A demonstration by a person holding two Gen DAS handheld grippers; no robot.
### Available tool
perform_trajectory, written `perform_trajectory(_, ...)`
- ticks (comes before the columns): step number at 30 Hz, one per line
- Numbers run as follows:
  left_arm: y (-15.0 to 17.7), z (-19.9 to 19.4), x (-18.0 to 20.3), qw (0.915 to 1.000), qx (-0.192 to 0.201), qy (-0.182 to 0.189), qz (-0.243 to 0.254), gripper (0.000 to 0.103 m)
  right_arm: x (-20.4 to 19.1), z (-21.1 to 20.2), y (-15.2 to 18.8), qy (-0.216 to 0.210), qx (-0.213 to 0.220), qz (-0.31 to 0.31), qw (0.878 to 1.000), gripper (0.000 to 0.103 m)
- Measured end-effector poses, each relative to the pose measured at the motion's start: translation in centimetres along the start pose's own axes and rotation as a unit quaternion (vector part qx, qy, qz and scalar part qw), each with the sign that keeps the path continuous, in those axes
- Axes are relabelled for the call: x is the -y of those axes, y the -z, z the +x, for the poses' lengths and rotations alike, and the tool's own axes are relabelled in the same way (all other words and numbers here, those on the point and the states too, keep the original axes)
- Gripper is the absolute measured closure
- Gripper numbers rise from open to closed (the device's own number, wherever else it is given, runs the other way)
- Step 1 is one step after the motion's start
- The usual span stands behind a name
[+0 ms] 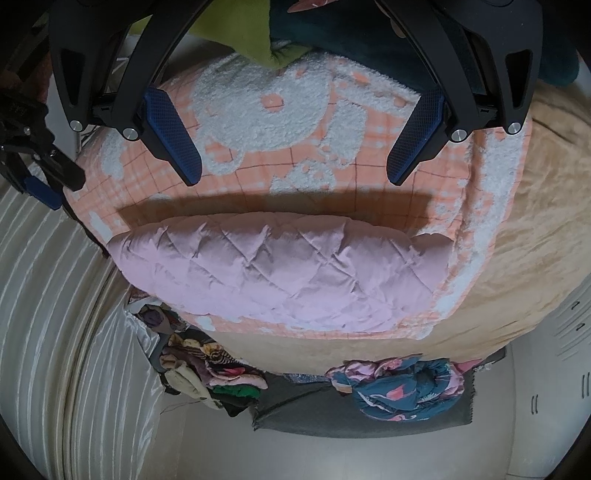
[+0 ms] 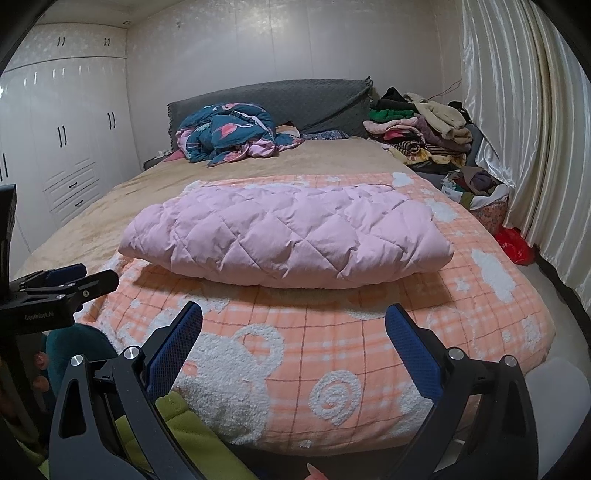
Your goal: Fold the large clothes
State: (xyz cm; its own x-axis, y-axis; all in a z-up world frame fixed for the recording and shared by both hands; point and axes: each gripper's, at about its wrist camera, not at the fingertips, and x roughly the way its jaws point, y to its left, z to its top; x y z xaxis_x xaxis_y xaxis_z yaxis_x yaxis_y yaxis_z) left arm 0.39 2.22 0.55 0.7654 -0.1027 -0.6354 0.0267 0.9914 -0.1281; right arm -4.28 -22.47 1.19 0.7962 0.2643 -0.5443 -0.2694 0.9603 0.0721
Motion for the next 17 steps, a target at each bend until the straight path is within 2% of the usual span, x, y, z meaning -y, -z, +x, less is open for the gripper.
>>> perform_trajectory(11, -0.1, 0.8, -0.5, 0.9997, -0.009, -0.022, -0.005, 0.009, 2.4, 0.1, 0.1, 0.024, 0.005, 0.031, 0.999, 0.004)
perform_trajectory(15, -0.2, 1.7, -1.7, 0.9992, -0.021, -0.025, -0.024, 0.009, 5.1, -0.1, 0.4, 0.052, 0.009, 0.06, 0.997, 0.004)
perform_trajectory(17, -0.5, 2.2, -2.7, 0.9985, -0.022, -0.039, -0.033, 0.009, 8.2, 0.0, 0.9, 0.084, 0.008, 0.089, 0.992, 0.004)
